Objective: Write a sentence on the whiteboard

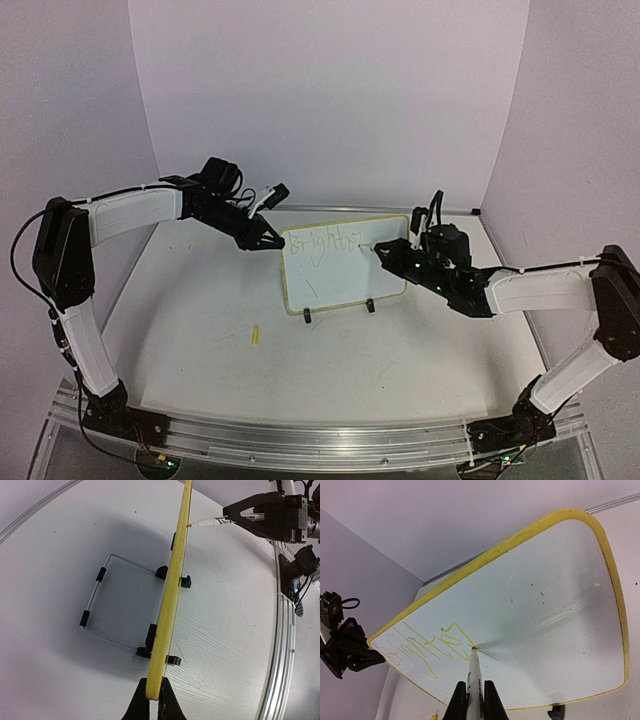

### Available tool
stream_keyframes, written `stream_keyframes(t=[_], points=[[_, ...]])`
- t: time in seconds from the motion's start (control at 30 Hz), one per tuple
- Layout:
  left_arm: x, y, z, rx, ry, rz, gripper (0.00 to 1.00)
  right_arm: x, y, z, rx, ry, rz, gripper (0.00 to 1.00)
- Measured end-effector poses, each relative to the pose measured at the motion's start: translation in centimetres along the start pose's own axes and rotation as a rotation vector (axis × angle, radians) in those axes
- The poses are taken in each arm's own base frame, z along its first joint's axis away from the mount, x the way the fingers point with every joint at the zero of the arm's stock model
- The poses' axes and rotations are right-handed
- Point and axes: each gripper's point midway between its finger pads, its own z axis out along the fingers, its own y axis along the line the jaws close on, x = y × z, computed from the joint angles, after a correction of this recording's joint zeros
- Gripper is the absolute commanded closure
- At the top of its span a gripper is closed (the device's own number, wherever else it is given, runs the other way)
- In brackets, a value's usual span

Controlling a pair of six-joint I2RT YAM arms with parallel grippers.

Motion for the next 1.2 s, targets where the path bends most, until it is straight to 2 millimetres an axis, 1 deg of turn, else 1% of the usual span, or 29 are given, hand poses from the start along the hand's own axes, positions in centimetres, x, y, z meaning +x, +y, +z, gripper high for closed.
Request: stream_keyframes(t=[0.23, 0.37, 0.77, 1.2], points=[[0.0, 0.0, 0.0, 0.0, 0.0, 0.001, 1.0, -1.2, 0.5, -0.3, -0.01, -0.046, 0.006, 1.0], [0.0, 0.0, 0.0, 0.0, 0.0, 0.001, 1.0, -1.5, 0.5, -0.4, -0.007, -0.063, 0.009, 1.0], [0.0, 0.0, 0.0, 0.0, 0.0, 0.0, 1.0, -1.6, -0.5, -0.7, 0.023, -0.092, 0.033, 1.0], [0.0, 0.0, 0.0, 0.0, 0.0, 0.001, 1.0, -1.6, -0.3, -0.7, 0.018, -0.086, 0.02, 1.0]])
